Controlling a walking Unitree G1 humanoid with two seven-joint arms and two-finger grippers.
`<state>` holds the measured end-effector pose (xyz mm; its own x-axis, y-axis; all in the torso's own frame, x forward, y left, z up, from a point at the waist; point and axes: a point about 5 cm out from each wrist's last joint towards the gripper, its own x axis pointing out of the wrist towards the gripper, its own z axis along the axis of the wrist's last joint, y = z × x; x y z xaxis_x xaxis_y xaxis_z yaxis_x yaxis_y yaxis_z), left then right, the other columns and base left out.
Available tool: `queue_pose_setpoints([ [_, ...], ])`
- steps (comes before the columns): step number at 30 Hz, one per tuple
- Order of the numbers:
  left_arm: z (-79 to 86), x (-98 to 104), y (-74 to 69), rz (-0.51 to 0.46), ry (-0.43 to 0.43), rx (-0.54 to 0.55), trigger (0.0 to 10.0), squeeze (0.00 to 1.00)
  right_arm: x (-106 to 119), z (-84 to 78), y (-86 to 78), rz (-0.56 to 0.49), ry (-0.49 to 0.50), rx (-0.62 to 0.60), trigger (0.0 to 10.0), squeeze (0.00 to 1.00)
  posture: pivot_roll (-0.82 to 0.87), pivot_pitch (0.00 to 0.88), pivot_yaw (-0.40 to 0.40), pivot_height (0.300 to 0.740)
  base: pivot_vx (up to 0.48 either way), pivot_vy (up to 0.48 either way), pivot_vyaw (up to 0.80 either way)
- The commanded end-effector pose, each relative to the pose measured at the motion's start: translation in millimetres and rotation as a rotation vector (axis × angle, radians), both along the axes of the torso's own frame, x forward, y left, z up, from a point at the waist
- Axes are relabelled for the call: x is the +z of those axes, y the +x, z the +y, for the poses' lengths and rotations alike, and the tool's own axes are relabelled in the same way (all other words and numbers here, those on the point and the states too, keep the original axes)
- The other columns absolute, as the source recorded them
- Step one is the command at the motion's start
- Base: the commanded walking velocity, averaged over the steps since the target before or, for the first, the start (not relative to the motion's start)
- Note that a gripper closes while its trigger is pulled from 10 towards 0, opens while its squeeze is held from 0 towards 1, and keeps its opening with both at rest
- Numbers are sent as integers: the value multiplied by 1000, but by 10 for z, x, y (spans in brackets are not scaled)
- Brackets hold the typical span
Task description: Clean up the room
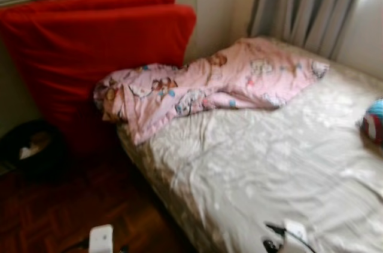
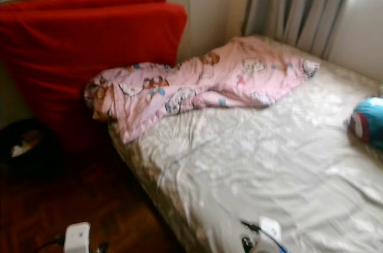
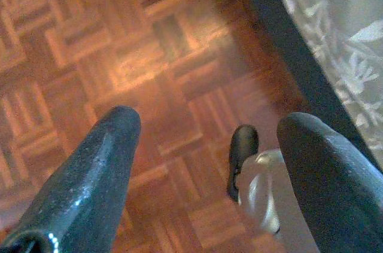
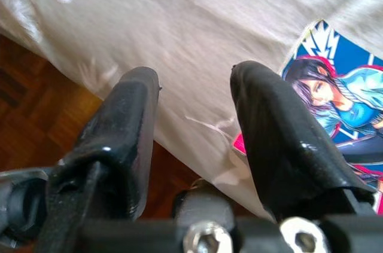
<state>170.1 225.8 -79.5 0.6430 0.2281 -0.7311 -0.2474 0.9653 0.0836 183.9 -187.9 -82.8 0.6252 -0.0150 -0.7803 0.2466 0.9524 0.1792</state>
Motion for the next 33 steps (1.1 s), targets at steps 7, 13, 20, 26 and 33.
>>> queue_pose_setpoints([
  [7, -46, -13, -1, 10, -6, -15, 10000, 0, -28, -103, -90, 19, -2, -41, 10000, 0, -33, 0, -22, 740, 0, 0, 0],
  [13, -46, -12, 4, 12, -5, -17, 10000, 0, -41, -102, -114, 34, 4, -59, 10000, 0, -32, 0, -22, 740, 0, 0, -267],
  [20, -47, -10, 12, 13, -7, -21, 10000, 0, -45, -101, -118, 43, -6, -49, 10000, 0, -34, 0, -16, 740, 0, 0, -800],
  [26, -19, -2, 14, 10, -5, -22, 10000, 0, -49, -90, -119, 52, -9, -45, 10000, 0, -29, 0, -14, 740, 0, 0, -800],
  [33, 11, -1, 0, 10, -4, -17, 10000, 0, -50, -90, -119, 55, -5, -50, 10000, 0, -27, 0, -12, 740, 0, 0, -800],
])
